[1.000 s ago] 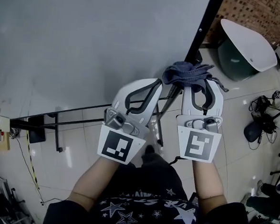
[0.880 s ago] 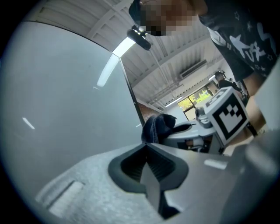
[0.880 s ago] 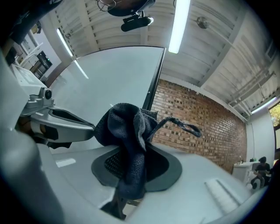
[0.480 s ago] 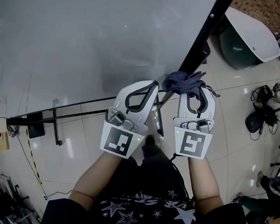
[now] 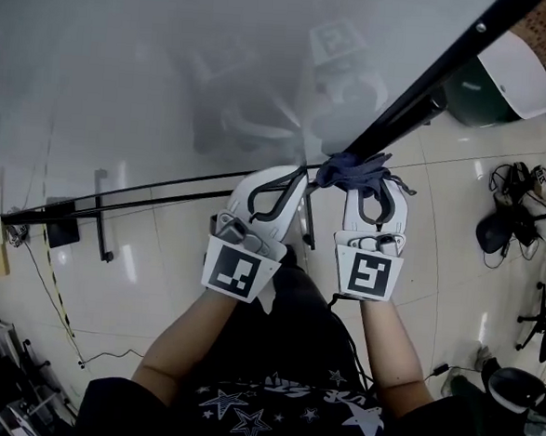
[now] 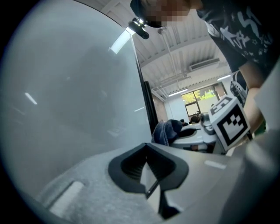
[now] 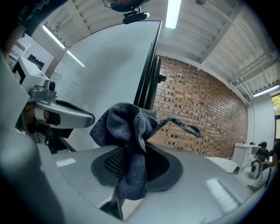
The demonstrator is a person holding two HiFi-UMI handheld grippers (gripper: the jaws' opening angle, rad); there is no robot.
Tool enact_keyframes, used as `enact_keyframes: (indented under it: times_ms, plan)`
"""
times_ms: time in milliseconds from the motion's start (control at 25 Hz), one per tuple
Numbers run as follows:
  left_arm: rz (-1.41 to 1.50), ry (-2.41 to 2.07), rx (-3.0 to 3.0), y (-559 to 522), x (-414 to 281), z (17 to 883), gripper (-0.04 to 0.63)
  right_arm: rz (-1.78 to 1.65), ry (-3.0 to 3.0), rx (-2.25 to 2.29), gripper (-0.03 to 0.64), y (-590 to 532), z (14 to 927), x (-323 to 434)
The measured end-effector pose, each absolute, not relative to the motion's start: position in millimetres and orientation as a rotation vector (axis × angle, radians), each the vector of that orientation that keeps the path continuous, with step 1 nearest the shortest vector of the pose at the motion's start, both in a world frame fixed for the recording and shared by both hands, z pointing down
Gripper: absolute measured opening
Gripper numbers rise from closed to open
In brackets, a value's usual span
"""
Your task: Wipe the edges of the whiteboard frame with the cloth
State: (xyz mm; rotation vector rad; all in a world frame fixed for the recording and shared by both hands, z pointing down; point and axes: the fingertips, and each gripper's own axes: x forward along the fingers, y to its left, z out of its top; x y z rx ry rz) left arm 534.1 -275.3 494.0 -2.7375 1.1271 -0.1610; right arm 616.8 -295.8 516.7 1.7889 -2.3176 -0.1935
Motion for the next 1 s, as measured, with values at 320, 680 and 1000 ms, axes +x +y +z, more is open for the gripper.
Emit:
enact_keyframes:
  times_ms: [320, 680, 1000]
  plan:
    - [-0.256, 1.157, -2.784, -270.5, 528.0, 541.5, 0.005, -0.014, -2.301, 1.763, 0.101, -296.8, 582.9, 623.0]
    - [-0.379, 1.216, -2.838, -268.7, 498.8, 582.4, 0.005, 0.134, -2.2, 1.739, 0.112, -299.3, 631.9, 625.9]
    - [-0.35, 1.184, -2.874, -253.9, 447.9, 577.4, 0.005, 0.235, -1.99, 1.913, 0.086, -296.3, 631.2, 619.3]
